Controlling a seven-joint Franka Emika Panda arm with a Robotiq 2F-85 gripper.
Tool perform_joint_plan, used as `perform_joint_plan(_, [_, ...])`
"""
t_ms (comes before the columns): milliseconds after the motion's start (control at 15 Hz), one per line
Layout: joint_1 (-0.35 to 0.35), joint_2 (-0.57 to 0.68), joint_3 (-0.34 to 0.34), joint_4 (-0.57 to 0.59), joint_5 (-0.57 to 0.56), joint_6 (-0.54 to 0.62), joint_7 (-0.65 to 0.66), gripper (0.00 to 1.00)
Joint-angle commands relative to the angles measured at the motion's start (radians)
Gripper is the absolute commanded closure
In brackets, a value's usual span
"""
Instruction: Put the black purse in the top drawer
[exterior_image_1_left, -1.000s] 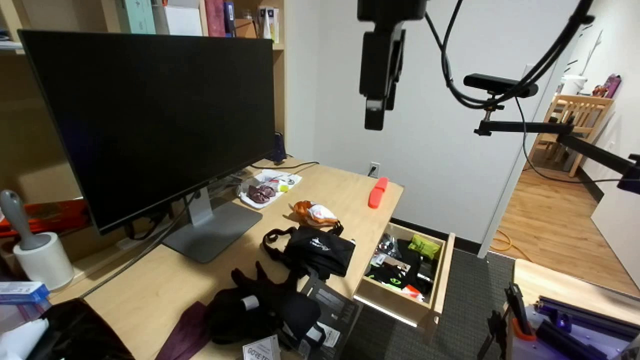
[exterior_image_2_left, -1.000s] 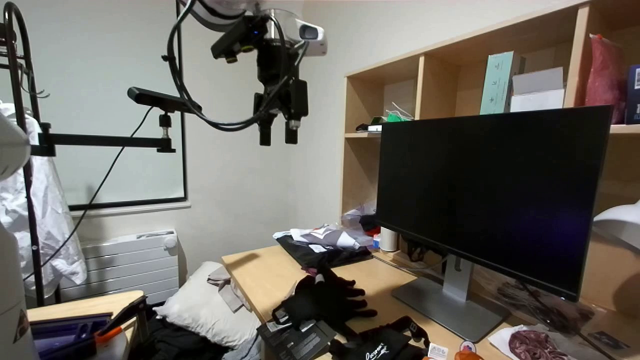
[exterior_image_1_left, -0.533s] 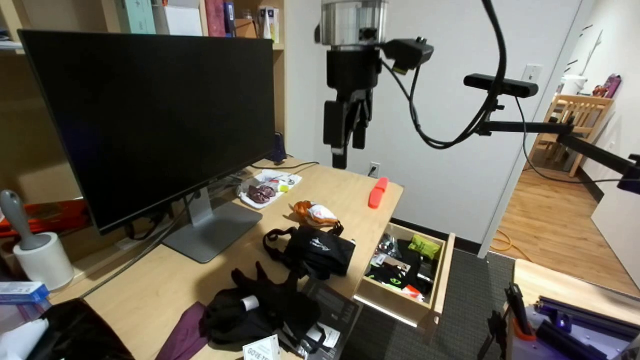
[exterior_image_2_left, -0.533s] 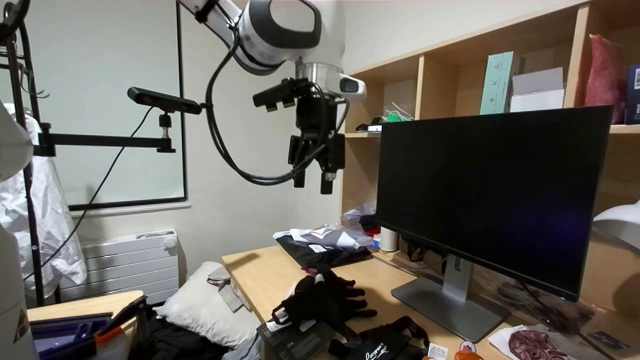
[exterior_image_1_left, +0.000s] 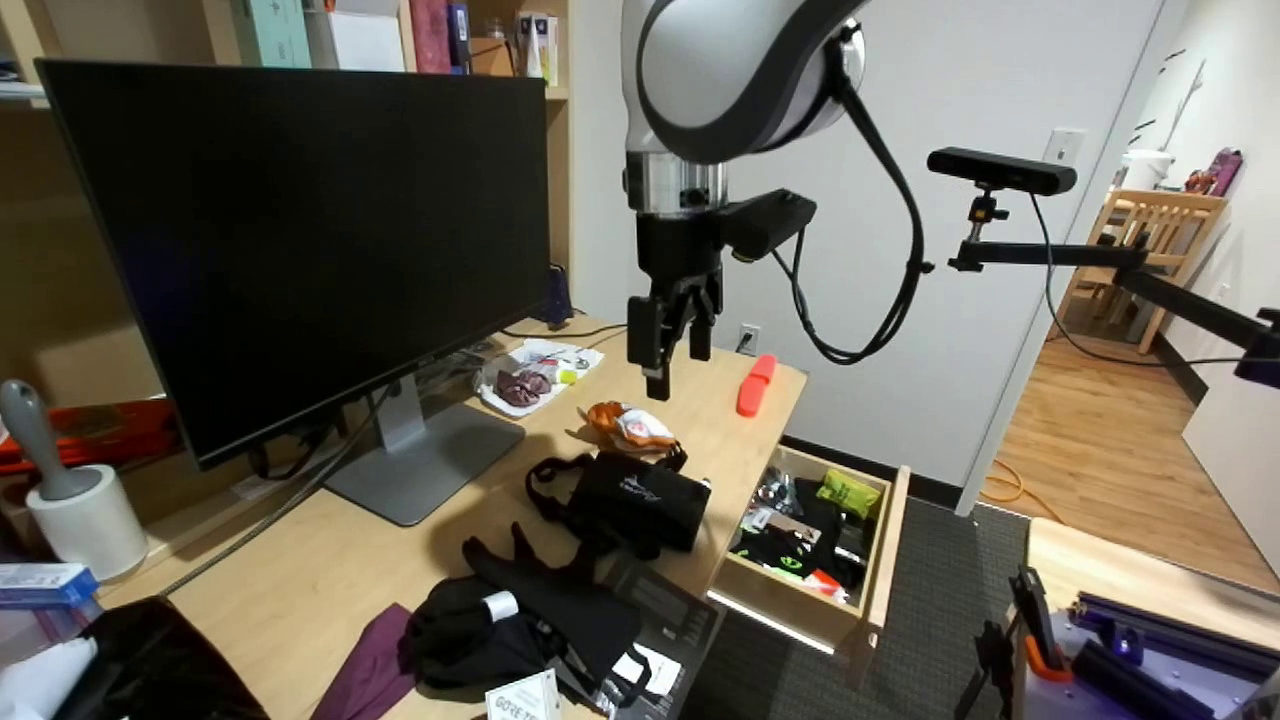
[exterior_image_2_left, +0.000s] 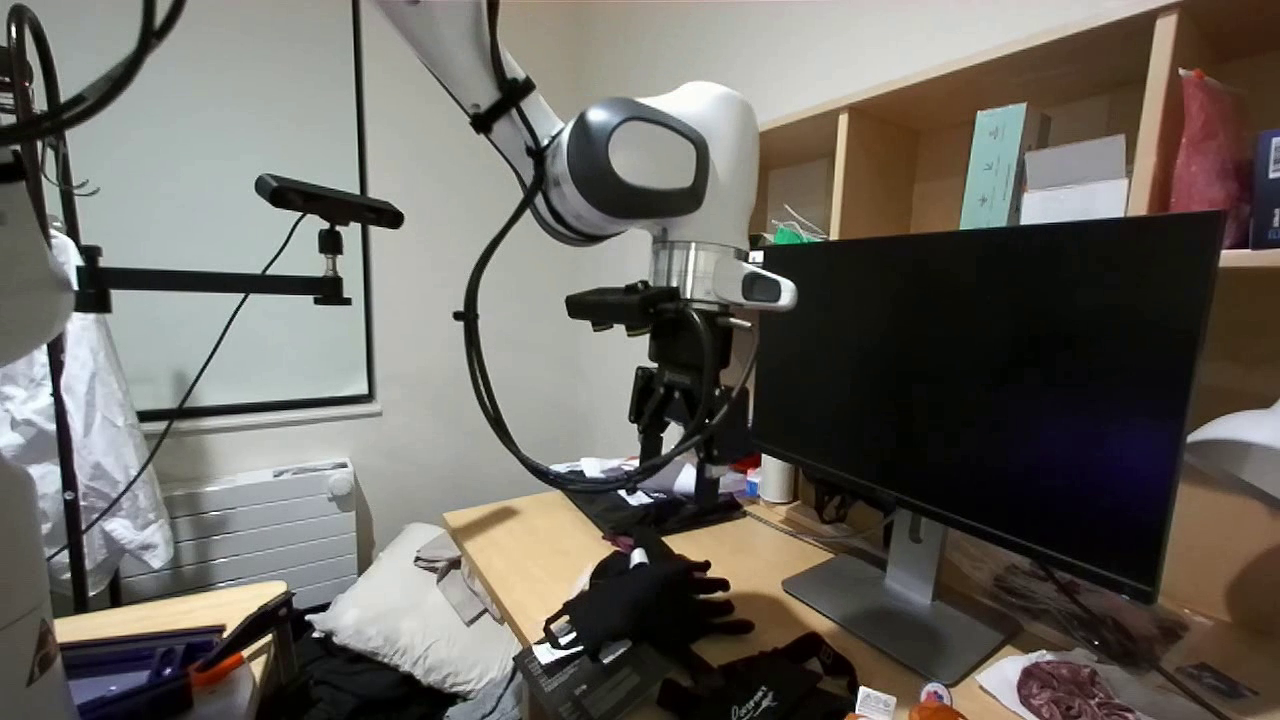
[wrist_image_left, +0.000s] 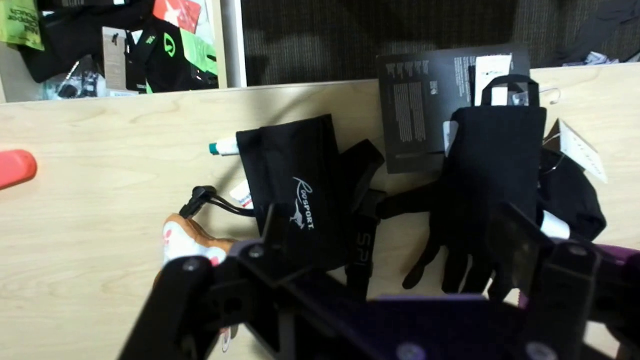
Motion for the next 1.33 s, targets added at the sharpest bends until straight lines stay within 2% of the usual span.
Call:
perform_joint_plan(0, [-0.015, 0.017, 0.011, 0.008, 0.000, -0.002, 0.001, 0.00])
perform_joint_plan(333, [-0.014, 0.015, 0.015, 0.009, 0.000, -0.002, 0.001, 0.00])
perform_joint_plan(533, [-0.019, 0.028, 0.014, -0.015, 0.027, 0.107, -0.059, 0.00])
perform_joint_plan(933, [-0.035, 0.193, 0.023, 0.024, 0.063, 0.318, -0.136, 0.00])
perform_joint_plan(1267, [-0.057, 0.363, 0.022, 0.100, 0.028, 0.435, -0.105, 0.00])
